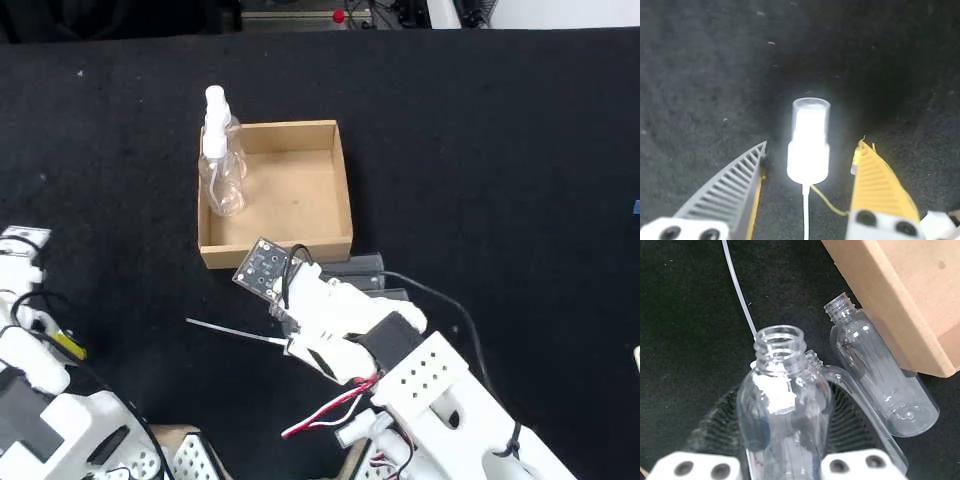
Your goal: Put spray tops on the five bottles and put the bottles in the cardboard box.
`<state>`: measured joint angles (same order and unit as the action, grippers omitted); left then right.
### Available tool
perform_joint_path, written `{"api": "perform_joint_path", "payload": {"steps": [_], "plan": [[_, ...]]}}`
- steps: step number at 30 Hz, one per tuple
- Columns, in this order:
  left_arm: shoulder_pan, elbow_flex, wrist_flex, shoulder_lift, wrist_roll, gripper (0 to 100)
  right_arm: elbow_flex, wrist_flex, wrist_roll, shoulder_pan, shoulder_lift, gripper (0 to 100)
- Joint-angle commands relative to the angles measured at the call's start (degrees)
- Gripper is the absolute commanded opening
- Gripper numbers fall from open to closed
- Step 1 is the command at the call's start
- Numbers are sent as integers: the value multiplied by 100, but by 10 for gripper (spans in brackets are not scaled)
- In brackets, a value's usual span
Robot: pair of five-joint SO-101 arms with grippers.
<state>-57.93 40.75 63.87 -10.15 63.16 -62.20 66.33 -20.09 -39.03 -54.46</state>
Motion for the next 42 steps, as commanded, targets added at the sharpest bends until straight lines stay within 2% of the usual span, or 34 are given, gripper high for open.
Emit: {"api": "perform_joint_path", "payload": {"steps": [1, 10, 15, 22, 29, 34, 38, 40, 42], "plan": [[127, 40, 9, -26, 431, 245, 40, -141, 44, -70, -180, 11], [119, 101, 9, -26, 730, 245, 40, -123, 44, -79, -180, 11], [66, 110, -396, 9, 677, 245, 40, -123, 44, -70, -180, 11], [22, 101, -387, 466, 721, 244, 40, -123, 44, -70, -180, 11], [31, 101, -308, 545, 695, 105, 40, -123, 44, -79, -180, 11], [4, -374, 536, 9, 677, 30, 84, -114, 44, -79, -180, 11], [145, -787, 1275, -721, 615, 30, 163, -114, 53, -79, -180, 11], [321, -919, 1547, -1116, 220, 30, 277, -88, 62, -88, -180, 11], [585, -1024, 1776, -1565, -554, 30, 382, -105, 185, -88, -180, 11]]}}
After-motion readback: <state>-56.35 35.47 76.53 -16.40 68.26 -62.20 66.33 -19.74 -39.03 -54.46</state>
